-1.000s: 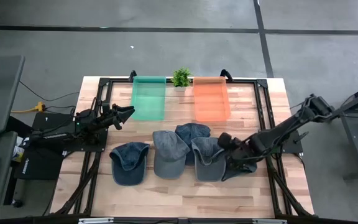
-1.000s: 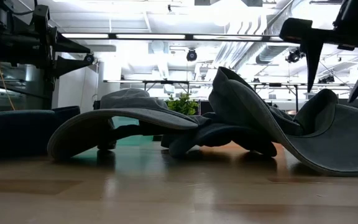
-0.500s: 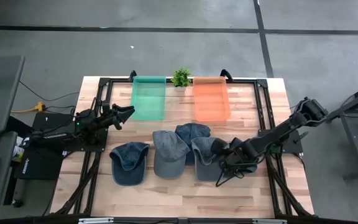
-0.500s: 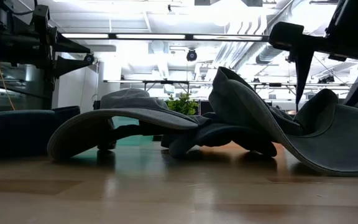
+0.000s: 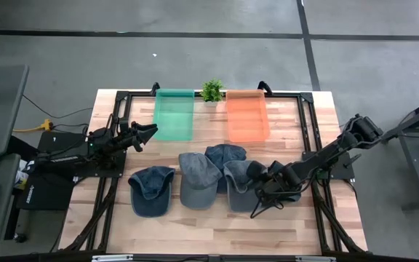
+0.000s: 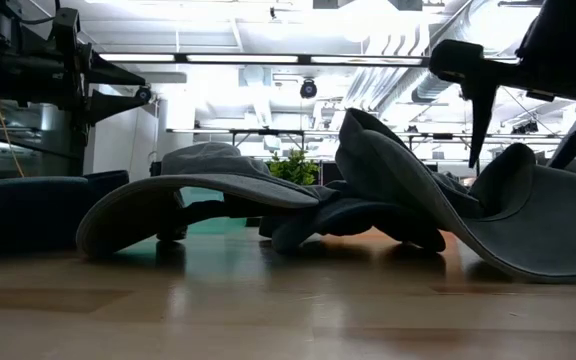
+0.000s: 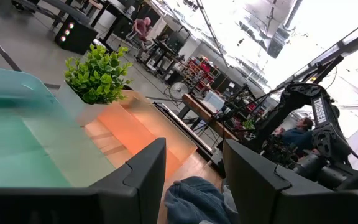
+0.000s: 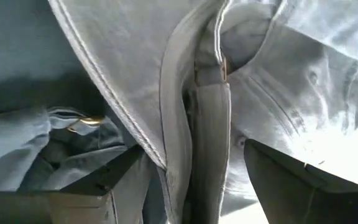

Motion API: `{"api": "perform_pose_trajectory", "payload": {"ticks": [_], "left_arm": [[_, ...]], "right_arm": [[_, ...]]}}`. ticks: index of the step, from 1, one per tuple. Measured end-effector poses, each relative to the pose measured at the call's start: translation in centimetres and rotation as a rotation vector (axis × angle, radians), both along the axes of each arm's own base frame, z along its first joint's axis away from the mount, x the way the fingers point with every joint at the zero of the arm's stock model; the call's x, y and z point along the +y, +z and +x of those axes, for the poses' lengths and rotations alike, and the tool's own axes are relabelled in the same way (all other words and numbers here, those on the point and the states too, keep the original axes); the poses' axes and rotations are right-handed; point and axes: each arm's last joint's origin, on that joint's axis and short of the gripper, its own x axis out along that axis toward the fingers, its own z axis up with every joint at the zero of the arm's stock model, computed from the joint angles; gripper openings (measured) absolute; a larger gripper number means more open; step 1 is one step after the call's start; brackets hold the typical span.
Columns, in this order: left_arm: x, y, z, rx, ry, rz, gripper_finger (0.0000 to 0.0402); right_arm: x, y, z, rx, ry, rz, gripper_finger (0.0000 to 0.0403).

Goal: Pick & Place hat
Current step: Put the right light gray cap into the orange bin

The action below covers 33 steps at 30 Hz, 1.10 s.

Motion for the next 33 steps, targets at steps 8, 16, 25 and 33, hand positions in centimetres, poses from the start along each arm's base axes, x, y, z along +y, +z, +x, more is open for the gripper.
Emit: {"api": "perform_pose_trajectory", "payload": {"ticks": [8,16,25,33], "left_arm": [[0.0,0.0,0.0,0.000,0.001,0.000,0.0159],[0.0,0.0,0.0,0.000,0.000,0.000,0.0159],[0.0,0.0,0.0,0.000,0.000,0.000,0.0159],[0.0,0.0,0.0,0.000,0.000,0.000,0.0159]], "right_arm": [[0.1,-0.1,-0.1,0.015,-0.037,0.062,0.0250],[-0.5,-0.1,0.2,0.012,-0.072,0.068,0.0241],[-1.4,-0.1,0.7,0.031,-0.148,0.137,0.0221],[-1.3,-0.1,0.7,0.039,-0.185,0.181,0.0164]]}}
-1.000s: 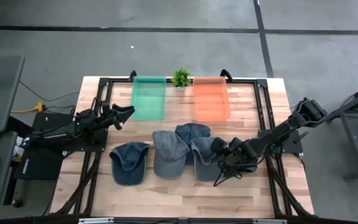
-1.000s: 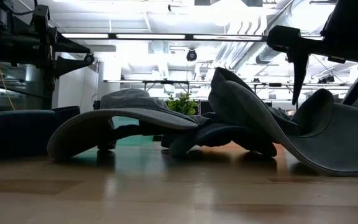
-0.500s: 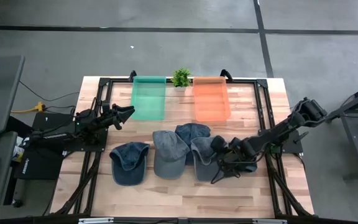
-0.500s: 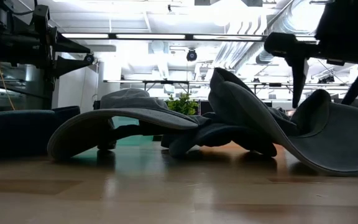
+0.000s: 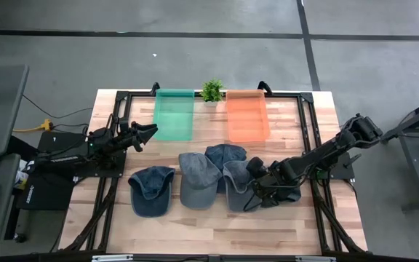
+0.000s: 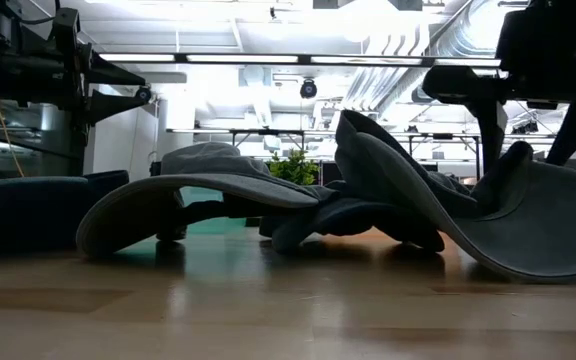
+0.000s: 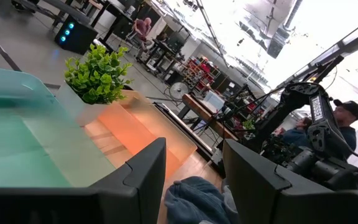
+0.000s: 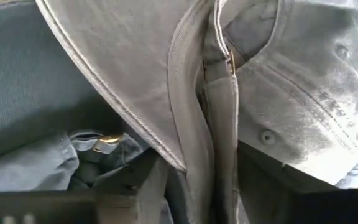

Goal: Pick & Place hat
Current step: Put the right light gray cap into the orange bin

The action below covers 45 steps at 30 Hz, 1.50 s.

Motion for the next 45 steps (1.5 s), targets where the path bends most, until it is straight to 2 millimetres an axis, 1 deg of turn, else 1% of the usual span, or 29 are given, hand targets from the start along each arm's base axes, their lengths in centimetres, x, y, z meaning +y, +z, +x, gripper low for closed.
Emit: {"api": "perform_pose_trajectory", "payload": {"ticks": [14,15,20,22,27,30,37,42,45], "left_arm": [[0.0,0.0,0.0,0.000,0.000,0.000,0.0159],[0.0,0.0,0.0,0.000,0.000,0.000,0.0159],[0.0,0.0,0.0,0.000,0.000,0.000,0.0159],[0.0,0.0,0.0,0.000,0.000,0.000,0.0159],[0.0,0.0,0.0,0.000,0.000,0.000,0.0159],[0.0,0.0,0.0,0.000,0.000,0.000,0.0159],[0.0,0.0,0.0,0.000,0.000,0.000,0.0159],[0.0,0.0,0.0,0.000,0.000,0.000,0.0159],[0.0,0.0,0.0,0.000,0.000,0.000,0.0159]], "right_arm": [[0.3,0.0,0.1,0.003,-0.010,0.060,0.0019],[0.3,0.0,0.1,0.003,-0.018,0.066,0.0013],[0.4,0.0,0.1,0.009,-0.035,0.099,0.0016],[0.4,0.0,0.1,0.008,-0.053,0.105,0.0010],[1.0,0.6,-0.3,-0.013,-0.032,0.090,0.0010],[1.5,1.7,-0.5,-0.026,-0.037,0.067,0.0010],[2.6,5.4,-0.5,-0.078,-0.032,-0.007,0.0009],[2.9,7.8,-0.7,-0.103,-0.052,-0.068,0.0009],[2.8,8.9,-0.8,-0.115,-0.070,-0.109,0.0009]]}}
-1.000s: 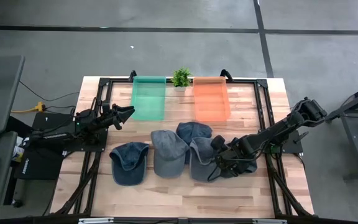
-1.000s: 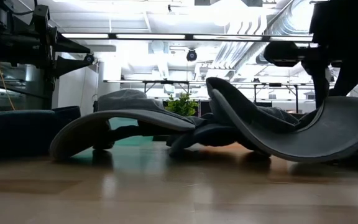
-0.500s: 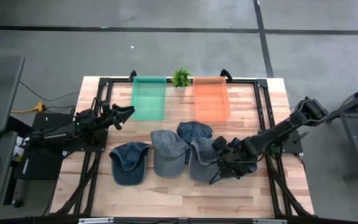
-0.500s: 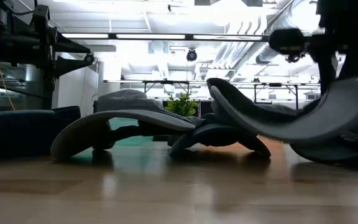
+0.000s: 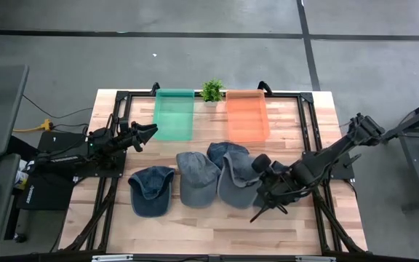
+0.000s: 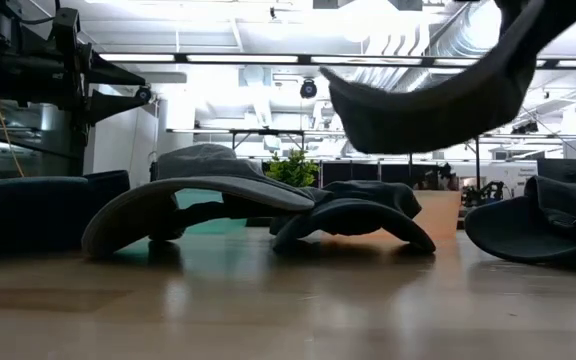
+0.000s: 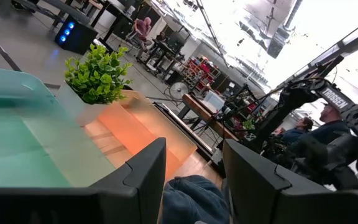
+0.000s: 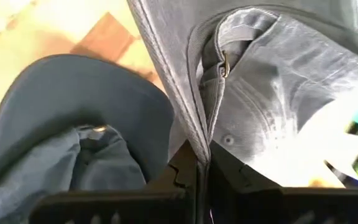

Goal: Pick & Place hat
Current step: Put the right light gray cap into the orange bin

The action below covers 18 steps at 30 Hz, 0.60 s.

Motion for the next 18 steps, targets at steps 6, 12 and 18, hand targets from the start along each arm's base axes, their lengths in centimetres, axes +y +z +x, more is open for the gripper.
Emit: {"api": "perform_pose_trajectory", "payload": {"ticks": [6,12,18], "left_arm": [[0.0,0.0,0.0,0.000,0.000,0.000,0.0159],[0.0,0.0,0.0,0.000,0.000,0.000,0.0159],[0.0,0.0,0.0,0.000,0.000,0.000,0.0159]], "right_arm": [[-0.8,1.4,-0.3,-0.012,-0.072,-0.090,0.0009],[-2.0,1.4,-0.5,0.035,-0.115,-0.159,0.0008],[-3.8,1.6,-0.8,0.105,-0.131,-0.315,0.0008]]}}
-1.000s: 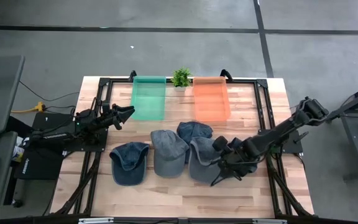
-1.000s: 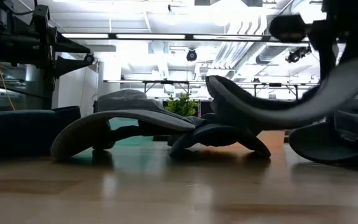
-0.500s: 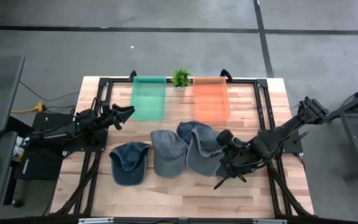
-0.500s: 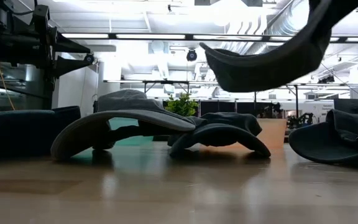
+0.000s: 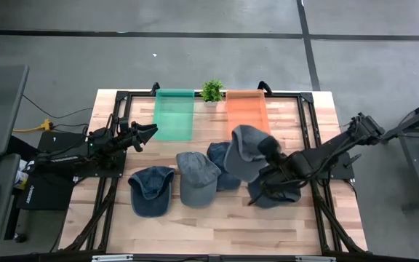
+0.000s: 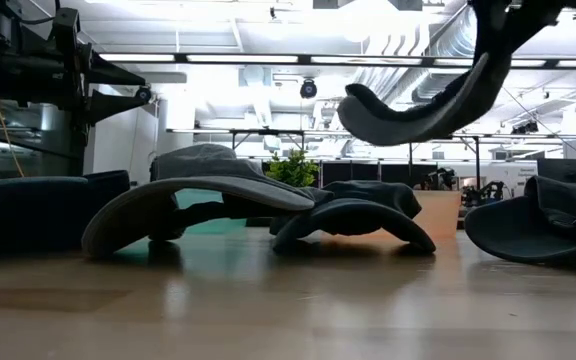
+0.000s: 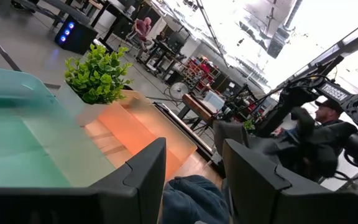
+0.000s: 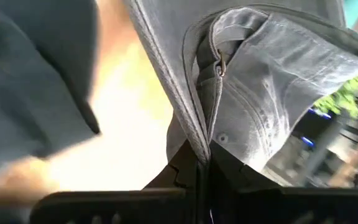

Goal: Pick & Place hat
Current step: Put the right light gray cap into the orange bin

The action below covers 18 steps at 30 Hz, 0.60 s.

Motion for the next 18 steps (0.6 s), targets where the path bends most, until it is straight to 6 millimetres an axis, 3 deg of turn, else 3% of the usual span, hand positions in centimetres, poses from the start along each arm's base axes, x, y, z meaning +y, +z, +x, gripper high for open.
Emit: {"api": "perform_pose_trajectory", "payload": {"ticks": [12,18], "left_arm": [[0.0,0.0,0.0,0.000,0.000,0.000,0.0159],[0.0,0.0,0.0,0.000,0.001,0.000,0.0159]], "right_arm": [[-4.2,0.5,0.6,0.129,0.006,-0.247,0.0008],[-6.8,1.7,-0.1,0.145,-0.032,-0.272,0.0008]]}}
